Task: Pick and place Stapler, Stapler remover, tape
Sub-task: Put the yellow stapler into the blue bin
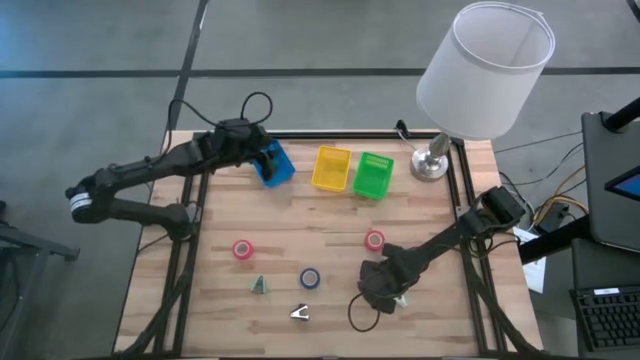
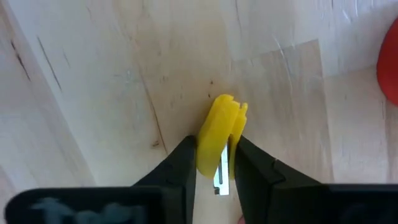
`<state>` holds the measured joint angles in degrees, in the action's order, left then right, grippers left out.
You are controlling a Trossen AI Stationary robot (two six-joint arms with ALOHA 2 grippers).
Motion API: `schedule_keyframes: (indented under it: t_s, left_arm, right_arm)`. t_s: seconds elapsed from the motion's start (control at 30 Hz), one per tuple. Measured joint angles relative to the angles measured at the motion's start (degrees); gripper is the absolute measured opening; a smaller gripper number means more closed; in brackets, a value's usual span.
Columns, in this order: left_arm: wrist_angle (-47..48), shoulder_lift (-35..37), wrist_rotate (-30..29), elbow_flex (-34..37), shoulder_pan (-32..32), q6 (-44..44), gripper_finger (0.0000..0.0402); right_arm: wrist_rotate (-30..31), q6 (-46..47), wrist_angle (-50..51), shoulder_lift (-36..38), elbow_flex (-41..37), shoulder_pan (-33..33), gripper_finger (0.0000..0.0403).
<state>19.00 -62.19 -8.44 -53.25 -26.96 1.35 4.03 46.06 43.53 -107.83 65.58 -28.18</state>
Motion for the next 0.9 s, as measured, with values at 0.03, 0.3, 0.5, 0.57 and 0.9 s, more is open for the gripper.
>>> schedule_keyframes:
  t_s: [0.03, 0.3, 0.5, 0.57, 0.9]
  left_arm:
    - [0.02, 0.0, -0.01, 0.02, 0.37, -0.01, 0.0149]
    - [-0.01, -0.22, 0.32, 0.04, 3.82, -1.55, 0.0138]
    - [0.02, -0.3, 7.7, 0.06, 7.7, -3.91, 0.0135]
    - [-0.17, -0.33, 11.51, 0.68, 9.75, -4.02, 0.0135]
    - [-27.74, -1.7, 16.46, 17.71, 26.97, -4.87, 0.0135]
  right_arm:
    - [0.04, -0.08, 0.06, -0.06, 0.3, 0.0, 0.0072]
    - [4.42, -7.79, -0.94, 0.26, 4.17, 0.2, 0.0086]
    - [9.23, -15.1, -0.8, 1.01, 4.48, 1.98, 0.0084]
    - [11.14, -17.98, -0.95, 1.15, 4.48, 2.79, 0.0082]
    - [15.74, -35.62, -10.82, 1.62, 4.48, 7.78, 0.0093]
